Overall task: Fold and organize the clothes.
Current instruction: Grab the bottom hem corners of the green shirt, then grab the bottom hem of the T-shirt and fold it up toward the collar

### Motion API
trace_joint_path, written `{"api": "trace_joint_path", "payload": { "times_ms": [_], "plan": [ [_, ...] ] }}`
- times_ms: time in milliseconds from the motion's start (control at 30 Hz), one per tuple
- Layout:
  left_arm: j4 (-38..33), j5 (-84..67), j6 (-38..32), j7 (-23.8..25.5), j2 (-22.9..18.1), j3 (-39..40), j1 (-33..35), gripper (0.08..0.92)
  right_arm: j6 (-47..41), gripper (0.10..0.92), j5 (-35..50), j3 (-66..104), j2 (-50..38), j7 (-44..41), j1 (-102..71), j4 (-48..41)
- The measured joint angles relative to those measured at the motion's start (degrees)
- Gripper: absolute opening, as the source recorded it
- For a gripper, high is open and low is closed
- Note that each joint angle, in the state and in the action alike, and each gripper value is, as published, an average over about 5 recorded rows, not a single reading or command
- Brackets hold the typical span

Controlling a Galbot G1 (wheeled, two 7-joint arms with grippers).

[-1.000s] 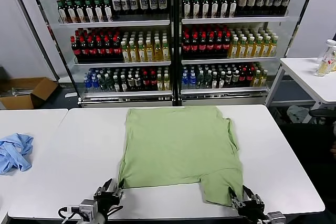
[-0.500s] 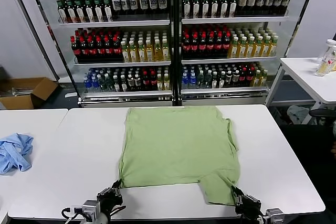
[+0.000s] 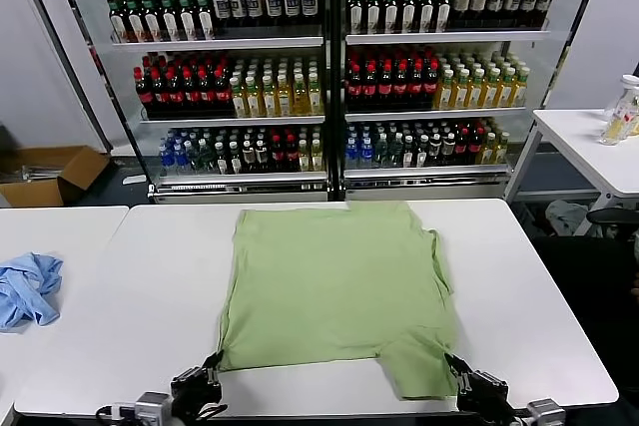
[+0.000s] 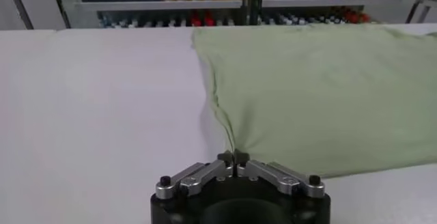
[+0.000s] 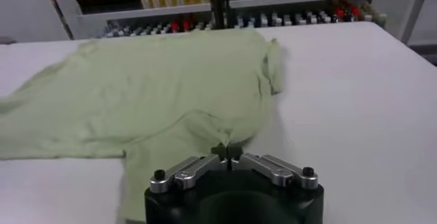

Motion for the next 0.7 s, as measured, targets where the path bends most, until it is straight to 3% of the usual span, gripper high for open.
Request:
{"api": "trace_joint_path", "payload": {
  "times_ms": [400, 700],
  "plan": [
    [-8.4, -2.77, 1.94, -0.95, 2.86, -6.02, 10.02, 0.085, -0.71, 0.106, 0.44, 1.73, -0.53, 0.7, -3.57, 5.59],
    [-7.81, -8.42, 0.67, -0.92, 3.52, -8.3, 5.0, 0.085, -3.01, 0.106, 0.8, -1.87, 0.99, 3.06, 7.1, 2.42]
  ]
}}
